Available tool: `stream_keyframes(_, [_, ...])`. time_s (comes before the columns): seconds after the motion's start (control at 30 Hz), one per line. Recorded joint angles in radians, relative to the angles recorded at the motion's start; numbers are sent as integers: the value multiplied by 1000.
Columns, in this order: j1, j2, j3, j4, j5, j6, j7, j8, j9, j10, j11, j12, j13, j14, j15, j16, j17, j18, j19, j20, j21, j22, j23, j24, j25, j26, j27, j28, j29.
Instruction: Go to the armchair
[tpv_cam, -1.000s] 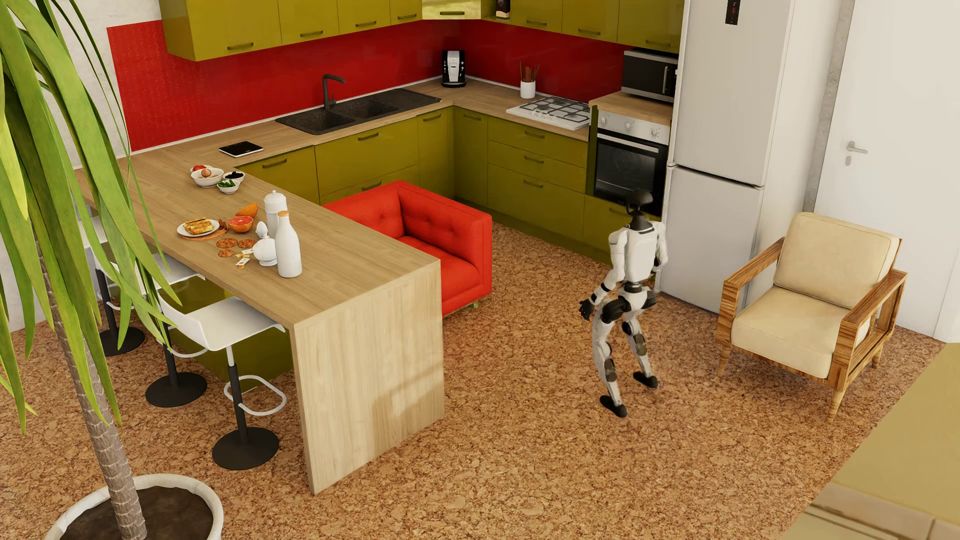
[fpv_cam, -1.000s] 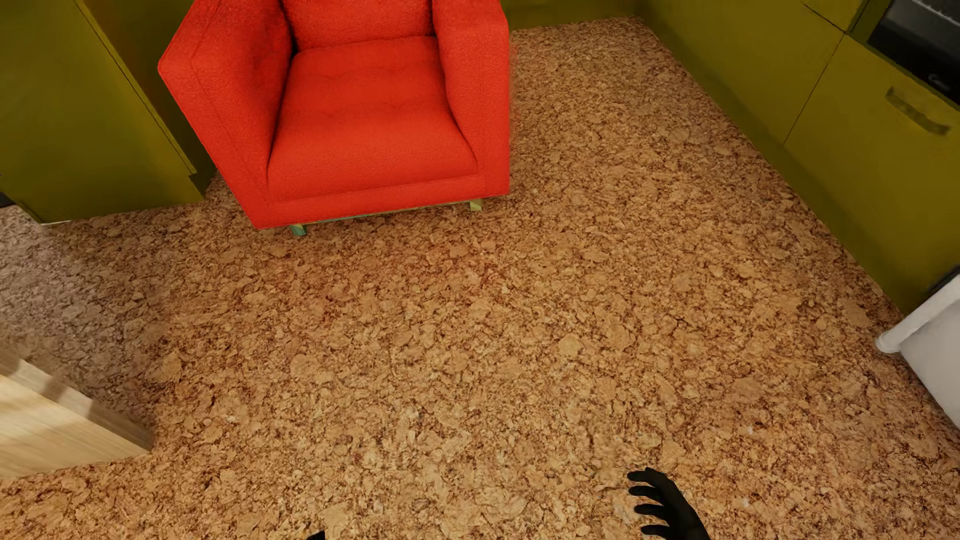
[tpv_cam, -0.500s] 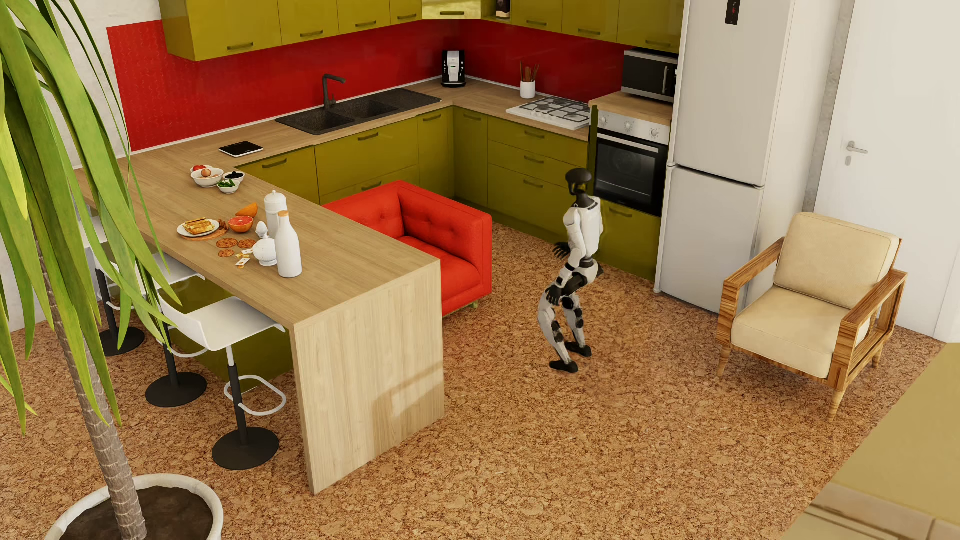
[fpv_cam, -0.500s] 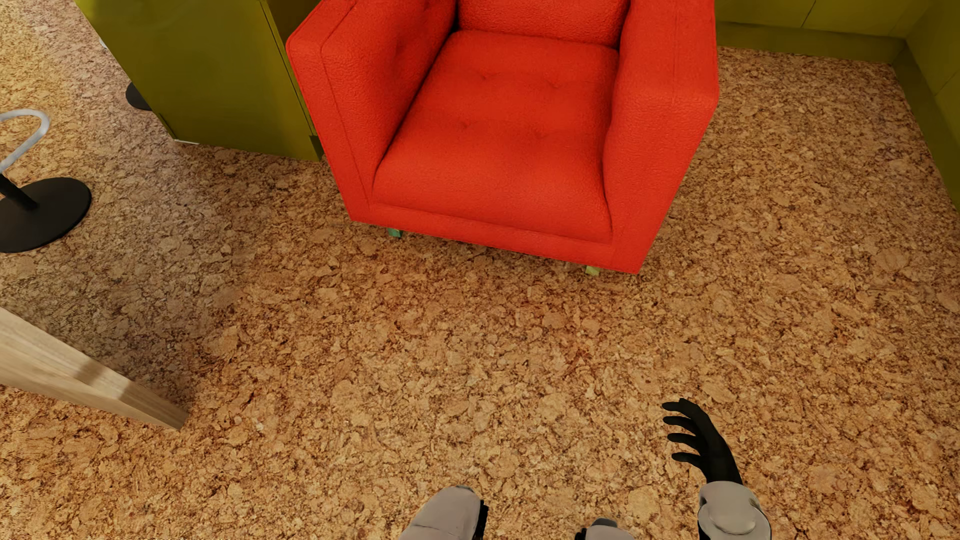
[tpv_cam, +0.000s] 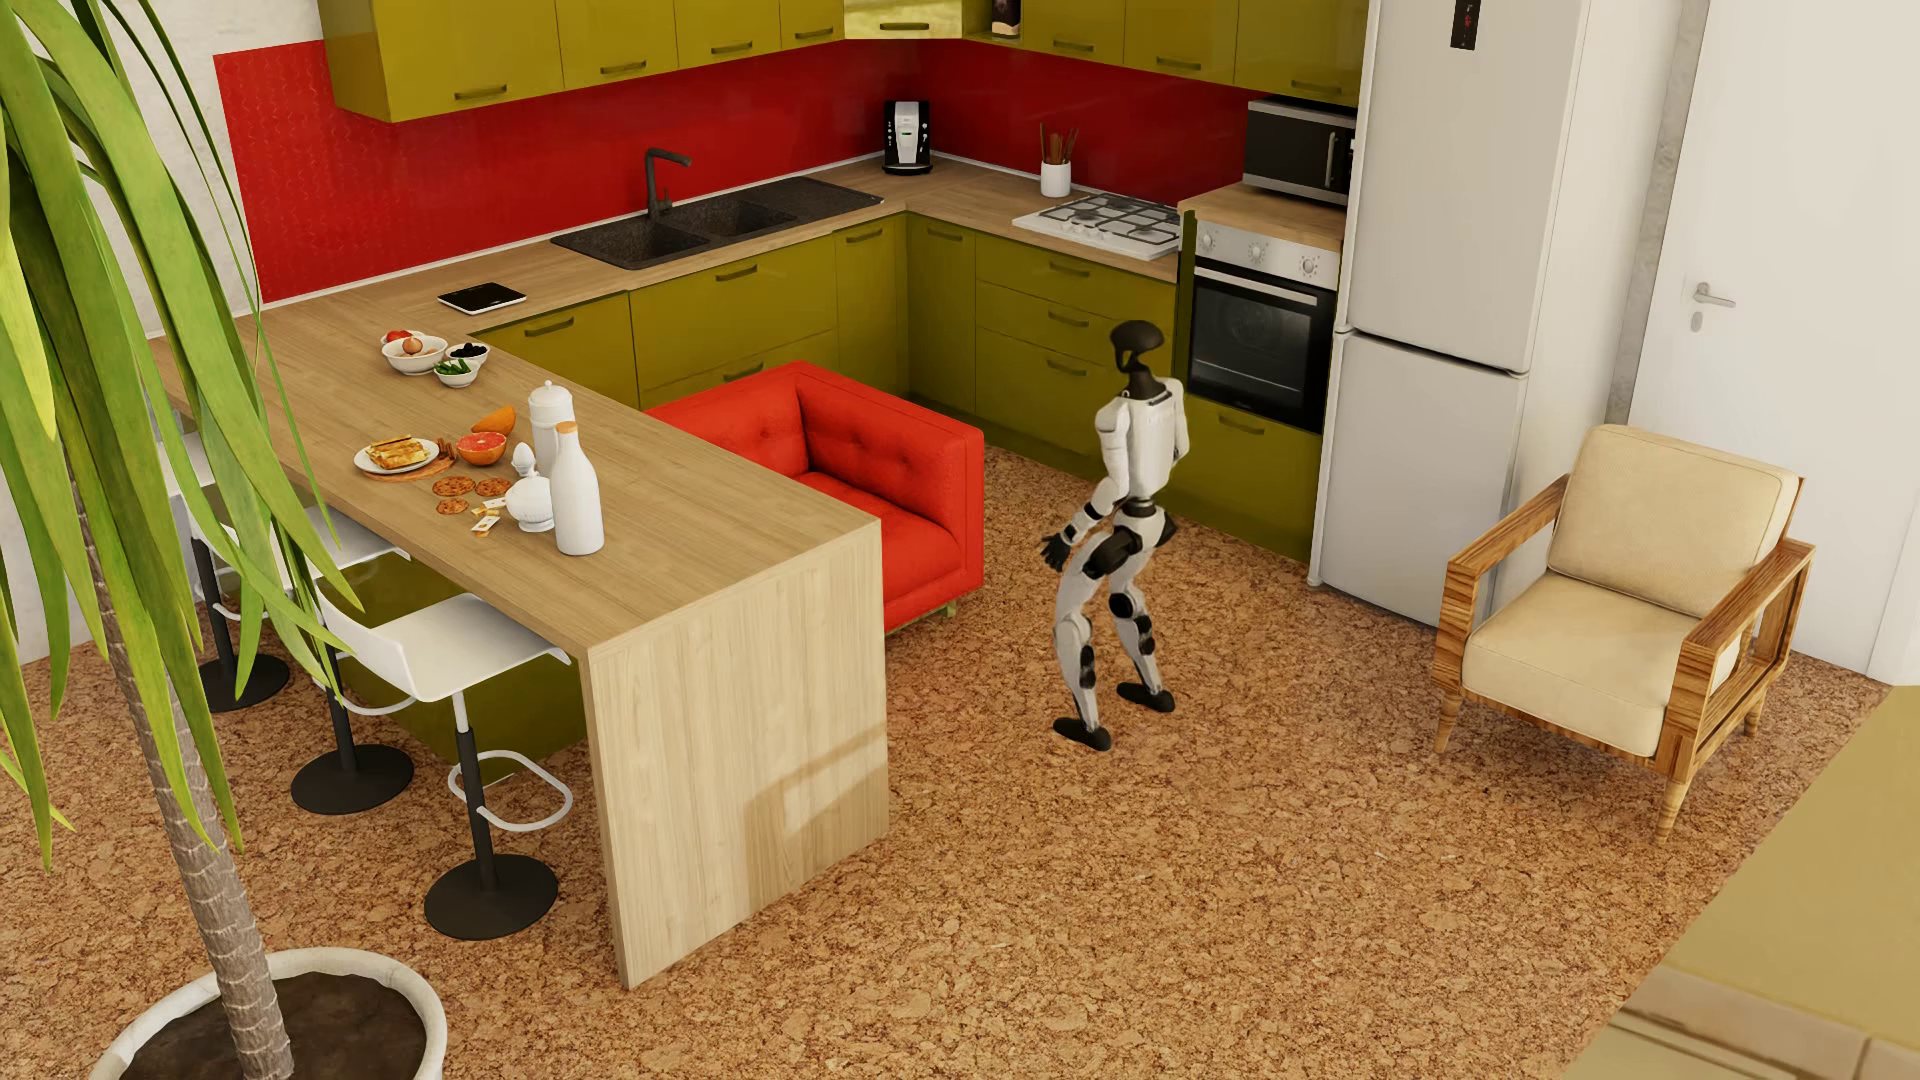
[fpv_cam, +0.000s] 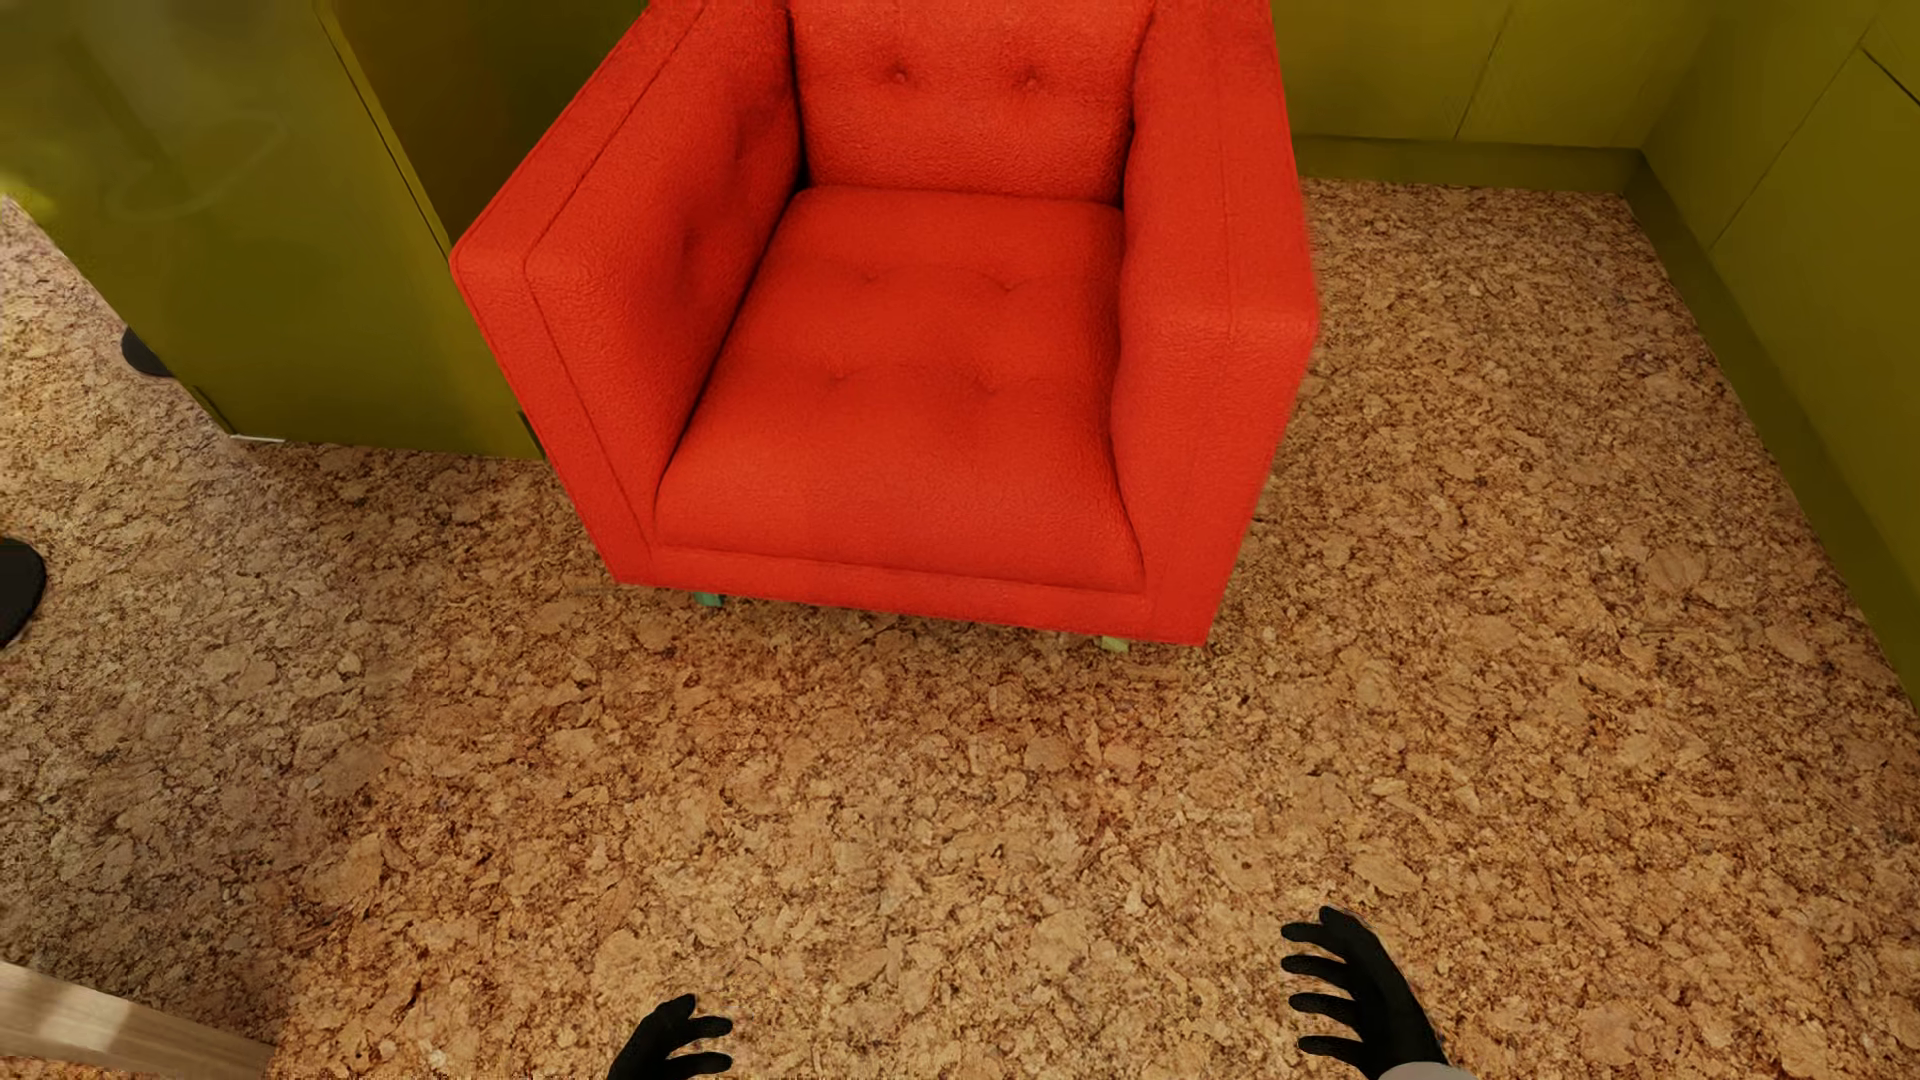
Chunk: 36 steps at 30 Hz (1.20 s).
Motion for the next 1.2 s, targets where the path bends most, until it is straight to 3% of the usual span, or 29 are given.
stream_keyframes(0.13, [30, 17, -24, 4, 3, 19, 14, 13, 8, -60, -47, -17, 27, 40, 39, 9, 7, -1, 2, 20, -18, 7, 2, 12, 12, 0, 14, 7, 36])
stream_keyframes(0.23, [28, 18, -13, 7, 6, 20, 5, 4, -16, -57, -43, 5, 27, 41, 37, -6, -4, -6, -4, 22, -6, 5, -7, 14, -35, -17, -9, -14, 86])
stream_keyframes(0.33, [26, 23, 4, 8, 5, 20, -2, -6, -30, -42, -35, 20, 13, 34, 31, -17, -14, -7, -4, 4, -7, 6, -11, 23, -67, 24, -54, -38, 119])
stream_keyframes(0.47, [27, 25, -8, 16, 12, 8, 7, 1, -13, -50, -51, 10, 11, 45, 49, 2, 21, -6, -3, 15, 14, 8, -9, 16, -26, 55, -15, -37, 112])
stream_keyframes(0.63, [19, 15, -38, 19, 14, -12, 10, 3, -11, -54, -54, -6, 32, 55, 59, 4, -14, -7, -3, -5, -14, -4, -11, 25, -44, 12, 4, -10, 112])
stream_keyframes(0.8, [20, 23, -20, 10, 4, -1, 6, -3, -23, -62, -70, 22, 7, 59, 63, 25, 21, 1, 5, 13, 12, 19, -10, 20, -37, 34, -12, -49, 106])
stream_keyframes(0.9, [31, 24, -15, 6, 0, -6, 17, 8, -15, -73, -67, 28, 24, 61, 61, 10, -6, 3, 7, 37, -5, -10, -8, 46, -45, 7, -40, -4, 105])
stream_keyframes(1.0, [29, 22, -20, 17, 10, 4, 28, 20, -8, -51, -58, 15, 14, 47, 59, -7, 16, 4, 8, 20, 6, 11, -21, 40, -45, -23, -7, 16, 74])
stream_keyframes(1.07, [22, 24, -32, 22, 15, 12, 24, 15, -21, -44, -68, 28, 15, 42, 62, -10, 23, 4, 9, 14, 13, 8, -10, 22, -40, -23, -19, 13, 66])
stream_keyframes(1.2, [22, 22, -29, 20, 13, -8, 21, 12, -20, -40, -55, 19, 11, 35, 50, 3, 19, 2, 6, 25, -6, -3, -4, 24, -37, -9, -13, -1, 99])
